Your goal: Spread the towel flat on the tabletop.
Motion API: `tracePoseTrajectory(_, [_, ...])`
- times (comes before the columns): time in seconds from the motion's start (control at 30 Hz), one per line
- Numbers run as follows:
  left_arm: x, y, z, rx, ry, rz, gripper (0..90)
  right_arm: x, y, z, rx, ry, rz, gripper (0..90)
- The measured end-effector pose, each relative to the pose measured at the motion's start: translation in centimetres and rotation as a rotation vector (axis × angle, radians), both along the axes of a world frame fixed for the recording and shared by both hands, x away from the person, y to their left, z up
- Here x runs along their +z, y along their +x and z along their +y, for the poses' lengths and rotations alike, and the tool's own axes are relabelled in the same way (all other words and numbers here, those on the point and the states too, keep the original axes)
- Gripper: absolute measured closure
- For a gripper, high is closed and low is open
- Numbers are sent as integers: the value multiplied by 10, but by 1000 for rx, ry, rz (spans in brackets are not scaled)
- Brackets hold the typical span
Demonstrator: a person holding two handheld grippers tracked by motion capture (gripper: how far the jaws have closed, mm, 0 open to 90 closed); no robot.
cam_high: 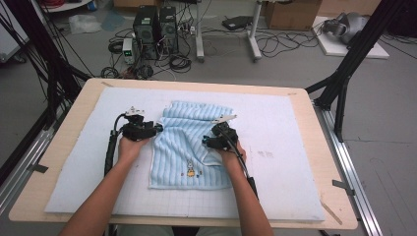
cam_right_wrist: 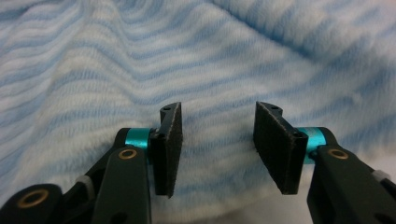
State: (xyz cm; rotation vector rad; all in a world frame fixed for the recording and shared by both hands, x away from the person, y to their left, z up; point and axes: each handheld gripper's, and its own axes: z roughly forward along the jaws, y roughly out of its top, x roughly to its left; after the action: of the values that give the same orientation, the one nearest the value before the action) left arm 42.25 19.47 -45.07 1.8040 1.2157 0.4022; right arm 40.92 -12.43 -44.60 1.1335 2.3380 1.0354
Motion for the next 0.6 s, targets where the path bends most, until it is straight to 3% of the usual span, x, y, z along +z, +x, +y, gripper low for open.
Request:
tracePoseTrajectory(0.03, [0,-1,0,1,1,-6,514,1,2,2,1,-21,-4,642])
tracePoseTrajectory(0.1, [0,-2,2,2,-6,-11,513,3,6,4,11,-54,-17,837])
tracePoseTrajectory(0.13, [0,-2,2,2,-8,-14,511,3,7,5,15,-90,-43,852])
tracePoseTrajectory(0.2, [1,-4,2,-5,-9,-19,504,3,13,3,-8,-95,-45,860])
tracePoseTrajectory(0.4, [3,-7,6,-6,-4,-34,465,2,29,-9,-99,-160,-116,866])
tracePoseTrajectory(0.5, [3,-10,10,-4,-10,-32,451,3,33,-18,-204,-217,-179,865])
tracePoseTrajectory(0.53, [3,-10,11,-12,-14,-27,449,3,34,-20,-221,-225,-186,863])
tracePoseTrajectory(0.6, [5,-12,12,-28,-17,-21,435,3,35,-26,-239,-192,-174,829])
